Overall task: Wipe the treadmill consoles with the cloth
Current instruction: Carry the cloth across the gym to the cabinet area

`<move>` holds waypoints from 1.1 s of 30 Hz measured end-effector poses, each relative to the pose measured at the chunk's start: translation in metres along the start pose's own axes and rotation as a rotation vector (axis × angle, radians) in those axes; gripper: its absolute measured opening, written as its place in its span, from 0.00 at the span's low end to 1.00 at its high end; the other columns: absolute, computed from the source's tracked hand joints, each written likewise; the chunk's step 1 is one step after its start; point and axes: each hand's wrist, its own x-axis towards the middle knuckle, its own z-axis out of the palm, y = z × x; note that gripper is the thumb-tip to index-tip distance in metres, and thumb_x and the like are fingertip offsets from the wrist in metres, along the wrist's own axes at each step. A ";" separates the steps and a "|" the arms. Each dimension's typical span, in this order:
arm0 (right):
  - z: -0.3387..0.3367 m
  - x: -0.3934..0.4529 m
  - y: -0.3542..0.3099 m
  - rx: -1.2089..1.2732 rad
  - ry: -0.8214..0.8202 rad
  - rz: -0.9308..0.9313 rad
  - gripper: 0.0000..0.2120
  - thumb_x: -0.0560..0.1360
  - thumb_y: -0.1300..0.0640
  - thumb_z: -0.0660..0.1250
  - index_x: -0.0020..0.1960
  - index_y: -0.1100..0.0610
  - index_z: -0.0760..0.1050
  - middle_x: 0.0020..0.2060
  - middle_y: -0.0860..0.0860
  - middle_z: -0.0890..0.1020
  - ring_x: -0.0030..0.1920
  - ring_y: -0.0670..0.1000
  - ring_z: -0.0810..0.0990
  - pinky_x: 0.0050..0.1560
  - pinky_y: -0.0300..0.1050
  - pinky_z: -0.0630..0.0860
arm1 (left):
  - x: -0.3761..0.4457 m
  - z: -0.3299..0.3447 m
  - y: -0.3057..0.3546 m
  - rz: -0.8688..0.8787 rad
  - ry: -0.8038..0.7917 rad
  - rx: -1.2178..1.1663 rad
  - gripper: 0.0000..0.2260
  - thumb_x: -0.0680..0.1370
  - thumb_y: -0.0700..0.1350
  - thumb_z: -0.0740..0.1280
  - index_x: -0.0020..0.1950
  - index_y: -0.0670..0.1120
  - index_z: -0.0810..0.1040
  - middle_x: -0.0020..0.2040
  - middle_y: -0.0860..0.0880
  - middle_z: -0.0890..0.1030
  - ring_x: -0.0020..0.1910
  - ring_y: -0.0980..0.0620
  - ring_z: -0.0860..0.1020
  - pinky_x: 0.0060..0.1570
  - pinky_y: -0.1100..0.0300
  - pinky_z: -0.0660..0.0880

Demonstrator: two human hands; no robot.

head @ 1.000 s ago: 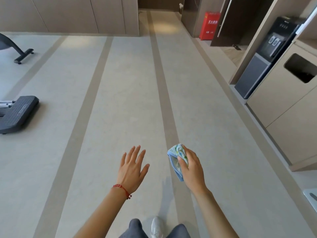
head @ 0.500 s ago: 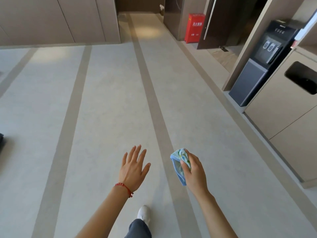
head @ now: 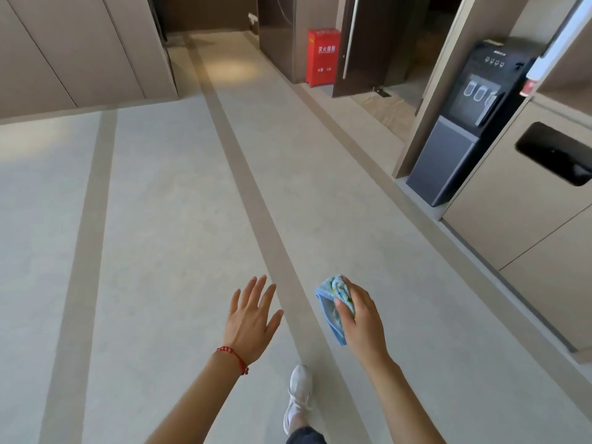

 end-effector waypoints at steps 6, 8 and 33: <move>-0.002 0.109 0.020 0.004 0.083 0.033 0.19 0.77 0.55 0.61 0.67 0.53 0.68 0.63 0.49 0.74 0.61 0.50 0.73 0.59 0.40 0.69 | 0.130 0.000 0.007 0.086 -0.044 0.025 0.30 0.81 0.59 0.41 0.62 0.44 0.77 0.63 0.43 0.77 0.61 0.42 0.75 0.55 0.41 0.71; -0.008 0.138 0.026 0.005 0.103 0.046 0.19 0.77 0.55 0.61 0.67 0.53 0.67 0.63 0.49 0.74 0.61 0.49 0.72 0.60 0.43 0.71 | 0.169 -0.002 0.015 0.134 -0.043 0.023 0.30 0.81 0.59 0.41 0.62 0.44 0.77 0.63 0.43 0.76 0.61 0.42 0.75 0.55 0.42 0.72; -0.115 0.370 0.134 -0.035 0.716 0.640 0.21 0.77 0.51 0.57 0.68 0.56 0.66 0.64 0.53 0.74 0.62 0.53 0.72 0.61 0.39 0.66 | 0.590 0.041 0.205 1.012 -0.174 -0.006 0.29 0.82 0.58 0.42 0.63 0.42 0.75 0.65 0.41 0.75 0.65 0.44 0.68 0.57 0.40 0.70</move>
